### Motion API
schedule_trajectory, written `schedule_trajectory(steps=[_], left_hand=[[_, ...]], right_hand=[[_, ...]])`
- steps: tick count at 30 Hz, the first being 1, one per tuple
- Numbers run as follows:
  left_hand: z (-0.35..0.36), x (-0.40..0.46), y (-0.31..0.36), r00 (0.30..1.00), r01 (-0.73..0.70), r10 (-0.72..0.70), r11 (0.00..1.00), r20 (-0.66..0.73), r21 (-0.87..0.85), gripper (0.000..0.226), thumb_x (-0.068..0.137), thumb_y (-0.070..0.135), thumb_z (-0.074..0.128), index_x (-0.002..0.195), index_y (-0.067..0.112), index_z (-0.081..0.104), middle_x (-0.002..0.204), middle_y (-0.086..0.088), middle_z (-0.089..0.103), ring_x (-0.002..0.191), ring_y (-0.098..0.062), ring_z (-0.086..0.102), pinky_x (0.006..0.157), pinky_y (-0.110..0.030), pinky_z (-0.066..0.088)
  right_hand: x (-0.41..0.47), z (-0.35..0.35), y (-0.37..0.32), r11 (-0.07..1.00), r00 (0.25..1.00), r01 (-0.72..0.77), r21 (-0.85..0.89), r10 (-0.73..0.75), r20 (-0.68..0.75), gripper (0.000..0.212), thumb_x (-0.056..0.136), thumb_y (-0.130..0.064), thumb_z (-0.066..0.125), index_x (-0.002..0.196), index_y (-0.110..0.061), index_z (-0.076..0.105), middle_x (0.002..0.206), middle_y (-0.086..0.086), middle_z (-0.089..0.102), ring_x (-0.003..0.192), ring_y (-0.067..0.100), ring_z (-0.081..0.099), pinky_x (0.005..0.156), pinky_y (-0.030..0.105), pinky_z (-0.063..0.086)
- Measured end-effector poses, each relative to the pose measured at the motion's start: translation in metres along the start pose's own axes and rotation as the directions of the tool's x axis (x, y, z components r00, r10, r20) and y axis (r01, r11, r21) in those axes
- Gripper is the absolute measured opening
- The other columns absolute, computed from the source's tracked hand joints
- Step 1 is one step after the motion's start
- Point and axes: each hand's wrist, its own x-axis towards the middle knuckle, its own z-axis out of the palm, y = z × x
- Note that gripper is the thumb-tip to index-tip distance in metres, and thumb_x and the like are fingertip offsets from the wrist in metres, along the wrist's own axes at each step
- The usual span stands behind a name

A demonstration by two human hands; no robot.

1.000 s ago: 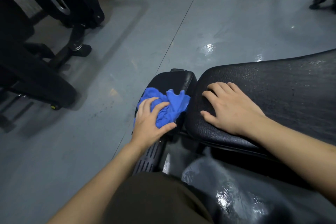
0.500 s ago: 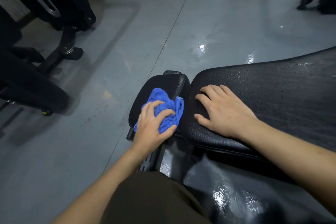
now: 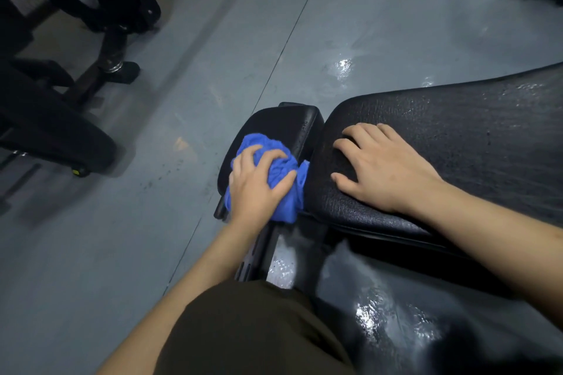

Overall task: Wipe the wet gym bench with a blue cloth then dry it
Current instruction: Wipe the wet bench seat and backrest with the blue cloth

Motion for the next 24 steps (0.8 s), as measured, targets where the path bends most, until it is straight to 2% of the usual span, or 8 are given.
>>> schedule_trajectory(steps=[3,6,11,16,20,24], left_hand=[[0.009,0.045,0.011,0.991,-0.016,0.013,1.000,0.135,0.026,0.039,0.082,0.058,0.062,0.118,0.044,0.055,0.140,0.000,0.039,0.134,-0.025,0.032,0.106,-0.047,0.036],[0.020,0.080,0.020,0.971,-0.118,0.113,0.993,0.210,0.012,0.041,0.083,0.053,0.066,0.120,0.043,0.055,0.140,0.001,0.038,0.135,-0.025,0.030,0.106,-0.049,0.036],[0.035,0.123,0.021,0.945,-0.213,0.220,0.975,0.241,-0.058,0.041,0.079,0.055,0.066,0.118,0.043,0.057,0.135,0.005,0.040,0.132,-0.023,0.033,0.106,-0.048,0.037],[0.046,0.157,0.027,0.952,-0.168,0.181,0.983,0.248,-0.073,0.044,0.072,0.062,0.070,0.112,0.047,0.060,0.118,0.014,0.045,0.120,-0.017,0.041,0.100,-0.038,0.039],[0.044,0.173,0.017,0.947,-0.102,0.130,0.989,0.292,-0.110,0.047,0.069,0.071,0.064,0.111,0.049,0.061,0.118,0.014,0.049,0.120,-0.012,0.042,0.099,-0.030,0.036],[0.042,0.175,-0.011,0.977,-0.026,0.049,0.994,0.208,-0.111,0.029,0.083,0.057,0.066,0.109,0.044,0.064,0.114,0.011,0.050,0.122,-0.019,0.044,0.101,-0.028,0.035]], right_hand=[[0.001,0.000,0.000,1.000,1.000,-0.003,-0.004,0.003,0.004,0.069,0.088,-0.062,0.029,0.131,-0.015,0.055,0.128,0.008,0.053,0.124,0.029,0.046,0.107,0.047,0.035],[0.001,0.000,0.000,1.000,1.000,-0.008,-0.001,0.008,0.006,0.069,0.088,-0.062,0.028,0.130,-0.015,0.055,0.129,0.009,0.053,0.125,0.030,0.046,0.108,0.048,0.034],[0.002,0.001,0.001,1.000,1.000,-0.011,-0.002,0.011,0.022,0.070,0.088,-0.062,0.025,0.130,-0.015,0.054,0.131,0.009,0.052,0.127,0.031,0.044,0.110,0.049,0.032],[0.001,0.002,0.002,1.000,1.000,-0.009,0.004,0.009,0.025,0.067,0.088,-0.061,0.025,0.127,-0.015,0.055,0.130,0.009,0.051,0.128,0.032,0.043,0.111,0.049,0.031],[0.001,0.001,0.003,1.000,1.000,-0.004,0.011,0.003,0.027,0.066,0.088,-0.061,0.025,0.127,-0.016,0.055,0.129,0.008,0.051,0.126,0.031,0.043,0.111,0.049,0.030],[-0.002,0.000,0.003,1.000,1.000,-0.014,0.014,0.013,0.022,0.068,0.087,-0.060,0.023,0.128,-0.016,0.055,0.132,0.010,0.051,0.129,0.032,0.042,0.112,0.049,0.029]])
